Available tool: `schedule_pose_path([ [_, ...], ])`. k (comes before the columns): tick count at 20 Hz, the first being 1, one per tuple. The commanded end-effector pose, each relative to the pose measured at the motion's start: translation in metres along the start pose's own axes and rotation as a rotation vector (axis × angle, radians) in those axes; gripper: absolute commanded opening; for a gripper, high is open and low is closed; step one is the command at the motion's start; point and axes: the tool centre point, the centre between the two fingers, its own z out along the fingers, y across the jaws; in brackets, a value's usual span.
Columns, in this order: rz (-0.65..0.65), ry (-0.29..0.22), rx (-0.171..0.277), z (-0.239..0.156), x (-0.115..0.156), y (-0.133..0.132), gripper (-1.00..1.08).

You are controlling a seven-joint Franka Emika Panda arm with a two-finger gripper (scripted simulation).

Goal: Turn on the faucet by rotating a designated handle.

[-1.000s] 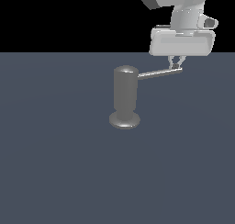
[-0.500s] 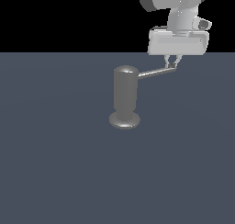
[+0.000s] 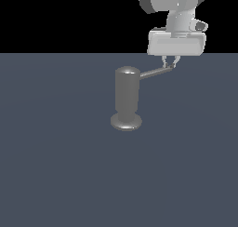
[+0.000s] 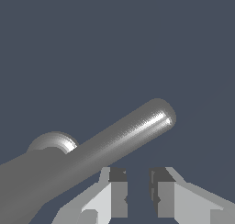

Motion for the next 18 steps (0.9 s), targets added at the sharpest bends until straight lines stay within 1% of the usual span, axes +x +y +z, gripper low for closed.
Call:
schedule_pose_path([
  [1, 0.009, -0.012, -0.003, 0.013, 0.004, 0.005, -1.0],
  [18, 0.018, -0.017, -0.004, 0.017, 0.035, 0.006, -1.0],
])
